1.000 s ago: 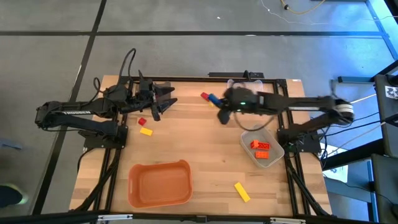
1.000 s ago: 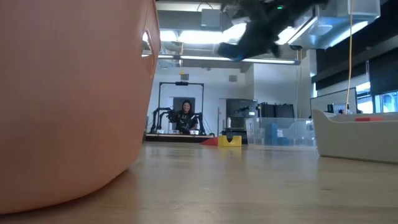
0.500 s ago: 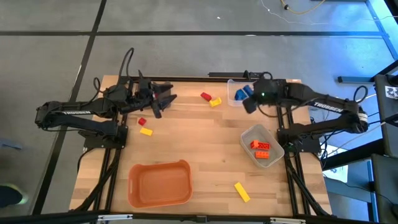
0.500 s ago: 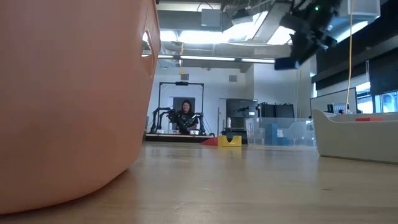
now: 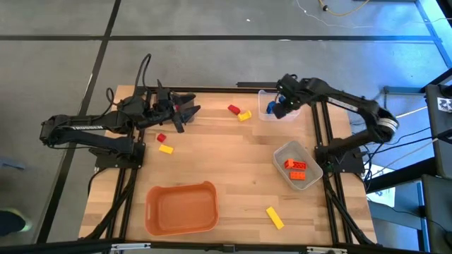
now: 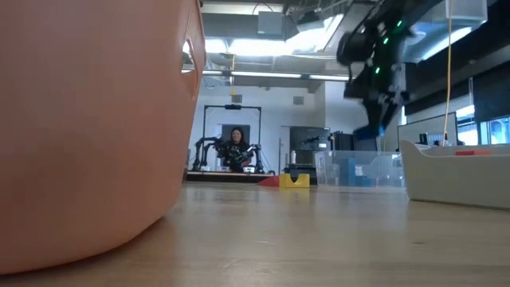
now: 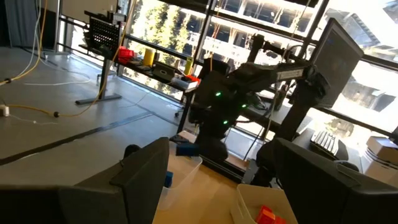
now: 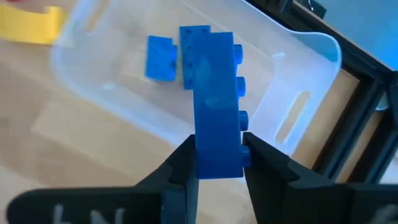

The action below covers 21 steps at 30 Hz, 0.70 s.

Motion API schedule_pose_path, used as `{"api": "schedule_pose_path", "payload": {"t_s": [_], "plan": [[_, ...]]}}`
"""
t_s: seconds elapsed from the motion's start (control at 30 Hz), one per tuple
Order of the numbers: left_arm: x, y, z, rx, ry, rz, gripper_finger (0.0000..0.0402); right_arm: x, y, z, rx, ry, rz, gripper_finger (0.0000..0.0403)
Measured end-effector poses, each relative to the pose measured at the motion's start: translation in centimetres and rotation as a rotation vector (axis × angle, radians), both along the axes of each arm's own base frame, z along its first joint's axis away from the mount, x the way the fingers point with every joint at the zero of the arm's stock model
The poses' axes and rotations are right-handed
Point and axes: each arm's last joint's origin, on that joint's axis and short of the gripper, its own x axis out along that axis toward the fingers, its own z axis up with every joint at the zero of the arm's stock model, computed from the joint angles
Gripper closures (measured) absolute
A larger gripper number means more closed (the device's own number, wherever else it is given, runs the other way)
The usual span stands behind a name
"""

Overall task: Sort & place blocks by color
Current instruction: Put the blue game piece into the transparent bin

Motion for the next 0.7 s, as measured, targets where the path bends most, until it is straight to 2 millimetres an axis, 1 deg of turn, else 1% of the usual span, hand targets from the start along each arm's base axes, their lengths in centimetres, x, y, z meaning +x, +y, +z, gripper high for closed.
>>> {"api": "schedule_pose_path", "payload": {"t_s": [0.1,0.2,0.3,0.4,0.53,0.7], "plan": [[0.0,0.0,0.0,-0.001,0.000,0.009,0.0123,0.4,-1.7,-1.8,0.025,0.035,-0.026,0.0306],[0.0,0.0,0.0,-0.002,0.000,0.013,0.0123,0.7,-2.9,-3.4,0.061,0.061,-0.053,0.0306],[0.0,0.0,0.0,-0.002,0.000,0.012,0.0123,1.0,-3.5,-4.9,0.095,0.100,-0.062,0.0304],[0.0,0.0,0.0,-0.002,0.000,0.013,0.0123,1.3,-4.0,-6.0,0.114,0.124,-0.069,0.0291],[0.0,0.0,0.0,-0.002,0.000,0.013,0.0123,1.8,-4.5,-6.9,0.108,0.126,-0.070,0.0277],[0.0,0.0,0.0,-0.002,0.000,0.013,0.0123,1.9,-4.6,-7.0,0.103,0.109,-0.071,0.0273]]}}
